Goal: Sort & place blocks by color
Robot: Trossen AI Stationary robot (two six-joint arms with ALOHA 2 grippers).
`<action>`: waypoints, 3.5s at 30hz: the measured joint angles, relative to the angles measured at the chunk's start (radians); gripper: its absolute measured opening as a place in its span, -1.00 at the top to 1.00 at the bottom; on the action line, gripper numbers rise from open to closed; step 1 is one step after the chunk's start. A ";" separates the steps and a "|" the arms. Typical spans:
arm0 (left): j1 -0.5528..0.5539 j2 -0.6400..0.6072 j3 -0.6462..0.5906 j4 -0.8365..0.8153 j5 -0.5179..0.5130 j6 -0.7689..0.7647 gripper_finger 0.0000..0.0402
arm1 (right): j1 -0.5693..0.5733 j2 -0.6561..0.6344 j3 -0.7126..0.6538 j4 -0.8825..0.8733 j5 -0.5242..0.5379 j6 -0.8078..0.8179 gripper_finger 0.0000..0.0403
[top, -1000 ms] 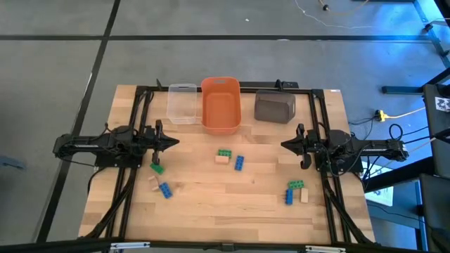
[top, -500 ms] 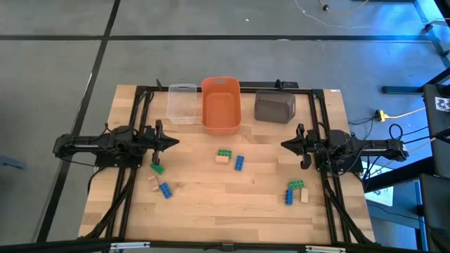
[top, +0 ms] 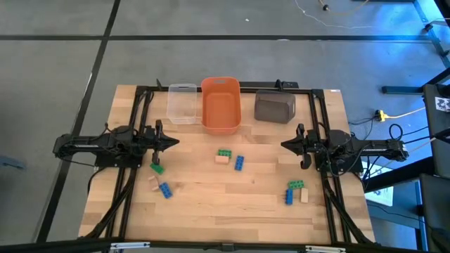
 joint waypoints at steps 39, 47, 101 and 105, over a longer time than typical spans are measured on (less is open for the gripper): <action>-0.001 0.000 0.000 0.114 0.015 -0.069 1.00 | 0.000 0.000 0.000 0.000 0.000 0.000 0.91; -0.003 0.000 0.000 0.564 -0.043 -0.279 1.00 | 0.000 0.000 0.000 0.000 0.000 0.000 0.91; -0.838 1.507 0.942 -0.931 -0.037 0.015 -0.30 | 0.000 0.000 0.000 0.000 0.000 0.000 0.91; -0.819 1.507 0.892 -0.878 -0.037 0.059 -0.30 | 0.000 0.000 0.000 0.000 0.000 0.000 0.91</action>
